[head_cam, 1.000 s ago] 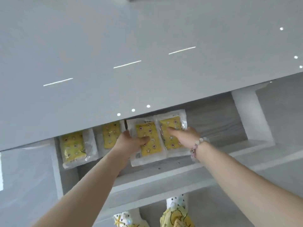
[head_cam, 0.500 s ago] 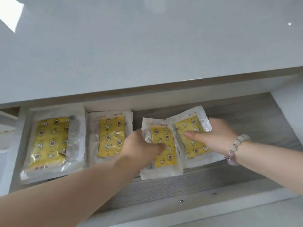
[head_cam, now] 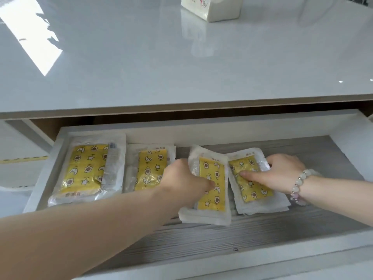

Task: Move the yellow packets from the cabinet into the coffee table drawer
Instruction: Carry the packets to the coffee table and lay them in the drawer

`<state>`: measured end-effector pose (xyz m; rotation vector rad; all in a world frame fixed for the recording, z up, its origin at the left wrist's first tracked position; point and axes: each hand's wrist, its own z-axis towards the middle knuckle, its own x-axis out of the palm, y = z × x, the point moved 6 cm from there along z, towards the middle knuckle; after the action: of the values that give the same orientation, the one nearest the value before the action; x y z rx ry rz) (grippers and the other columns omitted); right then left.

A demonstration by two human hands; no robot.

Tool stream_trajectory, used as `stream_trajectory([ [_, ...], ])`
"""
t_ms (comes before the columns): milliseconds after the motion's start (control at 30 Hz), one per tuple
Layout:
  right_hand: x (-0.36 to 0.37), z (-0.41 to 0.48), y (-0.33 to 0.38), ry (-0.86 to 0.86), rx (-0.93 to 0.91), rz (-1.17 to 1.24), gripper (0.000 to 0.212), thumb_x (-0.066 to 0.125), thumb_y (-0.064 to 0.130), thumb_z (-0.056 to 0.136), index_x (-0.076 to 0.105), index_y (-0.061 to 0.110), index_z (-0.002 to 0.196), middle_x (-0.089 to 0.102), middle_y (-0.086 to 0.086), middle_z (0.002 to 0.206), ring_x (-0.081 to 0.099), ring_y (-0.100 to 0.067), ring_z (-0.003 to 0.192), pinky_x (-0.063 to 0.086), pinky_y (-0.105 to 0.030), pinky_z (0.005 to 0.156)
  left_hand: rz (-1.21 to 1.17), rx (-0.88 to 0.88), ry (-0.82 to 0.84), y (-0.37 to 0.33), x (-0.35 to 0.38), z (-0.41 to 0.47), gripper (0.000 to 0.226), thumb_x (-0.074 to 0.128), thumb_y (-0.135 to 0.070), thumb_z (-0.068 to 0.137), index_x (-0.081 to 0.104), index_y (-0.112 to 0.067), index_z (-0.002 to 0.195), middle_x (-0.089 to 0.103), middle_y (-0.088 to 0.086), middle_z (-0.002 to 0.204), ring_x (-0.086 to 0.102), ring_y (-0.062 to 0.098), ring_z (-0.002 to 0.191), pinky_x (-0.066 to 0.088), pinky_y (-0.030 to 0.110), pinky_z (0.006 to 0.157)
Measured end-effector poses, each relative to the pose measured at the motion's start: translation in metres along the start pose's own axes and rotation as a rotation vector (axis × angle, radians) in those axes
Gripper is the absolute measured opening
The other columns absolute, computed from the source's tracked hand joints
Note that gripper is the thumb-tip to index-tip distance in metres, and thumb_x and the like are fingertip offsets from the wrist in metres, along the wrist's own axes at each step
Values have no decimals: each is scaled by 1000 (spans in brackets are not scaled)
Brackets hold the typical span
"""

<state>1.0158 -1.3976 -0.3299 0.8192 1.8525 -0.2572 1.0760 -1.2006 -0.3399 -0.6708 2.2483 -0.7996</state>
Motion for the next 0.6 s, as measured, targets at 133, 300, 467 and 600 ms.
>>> stream_trajectory([
  [133,-7,-1,-4,19,65,26,64,64,71,67,59,12,91,64,-4,91,60,-18,81,45,-26,60,-113,36,-21,-9,-19,-5,28,76,-23,79,63,-21,103,70,-4,96,66,11,85,49,20,59],
  [300,-38,-4,30,-209,-197,79,78,72,55,69,42,19,130,51,-1,123,50,-20,115,40,-27,86,-157,53,55,-14,-28,-4,39,79,-17,74,63,-18,109,71,-3,96,68,13,83,54,25,65],
  [467,-38,-12,79,363,-337,340,86,76,46,39,45,35,118,62,7,110,59,-12,104,47,-30,93,237,118,292,-20,-18,-11,49,81,-25,72,60,-19,115,70,-4,103,67,15,95,54,35,88],
  [600,-34,-30,105,616,-491,22,70,84,43,53,51,34,114,71,7,94,68,-7,86,53,-24,78,608,254,392,-37,-13,-20,61,79,-32,73,49,-22,124,63,-6,113,61,16,101,51,35,92],
])
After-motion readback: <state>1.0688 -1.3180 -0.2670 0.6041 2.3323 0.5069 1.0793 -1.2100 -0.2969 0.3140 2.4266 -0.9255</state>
